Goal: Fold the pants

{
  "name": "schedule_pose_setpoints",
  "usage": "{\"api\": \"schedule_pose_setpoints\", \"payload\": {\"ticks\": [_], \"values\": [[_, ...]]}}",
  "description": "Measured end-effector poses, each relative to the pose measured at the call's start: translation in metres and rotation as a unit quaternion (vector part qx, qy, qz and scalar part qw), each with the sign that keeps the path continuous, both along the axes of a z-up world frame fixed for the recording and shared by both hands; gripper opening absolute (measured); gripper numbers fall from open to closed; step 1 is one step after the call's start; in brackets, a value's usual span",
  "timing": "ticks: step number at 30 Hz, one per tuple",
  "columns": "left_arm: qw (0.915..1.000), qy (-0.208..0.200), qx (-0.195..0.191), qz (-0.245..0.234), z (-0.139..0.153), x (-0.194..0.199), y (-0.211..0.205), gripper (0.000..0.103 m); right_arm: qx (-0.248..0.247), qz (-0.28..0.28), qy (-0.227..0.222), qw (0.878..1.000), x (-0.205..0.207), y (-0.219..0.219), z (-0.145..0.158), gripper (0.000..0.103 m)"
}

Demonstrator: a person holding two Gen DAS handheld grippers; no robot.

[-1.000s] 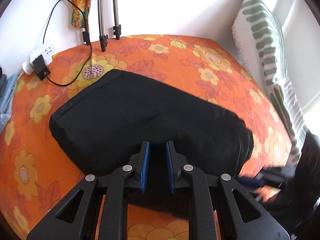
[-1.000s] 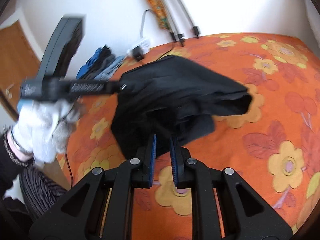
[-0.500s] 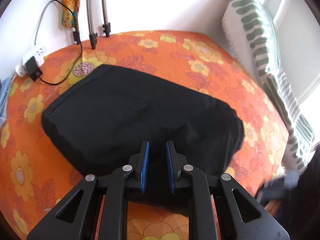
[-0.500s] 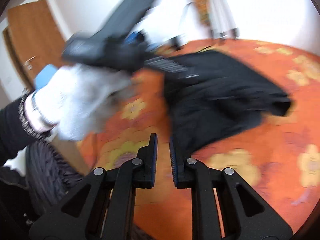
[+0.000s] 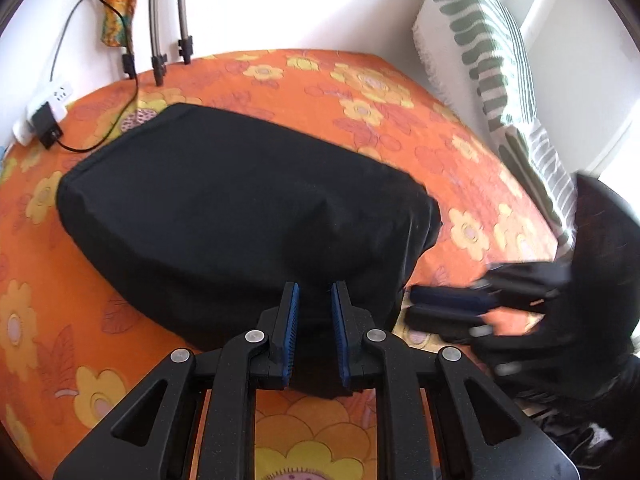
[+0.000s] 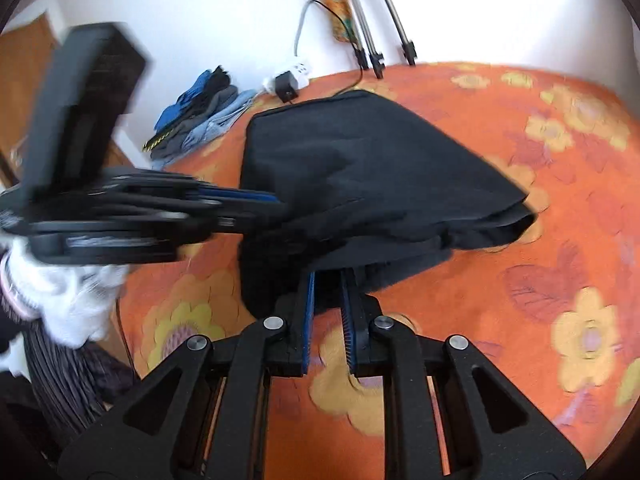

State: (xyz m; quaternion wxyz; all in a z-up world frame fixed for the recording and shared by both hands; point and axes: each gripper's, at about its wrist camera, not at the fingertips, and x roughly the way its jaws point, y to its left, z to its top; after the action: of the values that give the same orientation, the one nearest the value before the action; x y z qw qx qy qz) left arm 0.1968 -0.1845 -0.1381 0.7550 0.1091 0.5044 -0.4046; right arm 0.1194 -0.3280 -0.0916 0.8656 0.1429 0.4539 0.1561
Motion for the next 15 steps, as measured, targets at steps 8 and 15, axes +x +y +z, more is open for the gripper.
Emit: {"api": "schedule_pose_setpoints", "payload": {"ticks": [8, 15], "values": [[0.9997, -0.022, -0.015, -0.001, 0.011, -0.016, 0.002, 0.015, 0.018, -0.068, -0.047, 0.996, 0.012, -0.043, 0.038, 0.015], [0.9990, -0.033, 0.017, -0.024, -0.014, -0.038, -0.012, 0.015, -0.043, -0.041, 0.034, 0.998, 0.063, -0.029, -0.019, 0.015]]}}
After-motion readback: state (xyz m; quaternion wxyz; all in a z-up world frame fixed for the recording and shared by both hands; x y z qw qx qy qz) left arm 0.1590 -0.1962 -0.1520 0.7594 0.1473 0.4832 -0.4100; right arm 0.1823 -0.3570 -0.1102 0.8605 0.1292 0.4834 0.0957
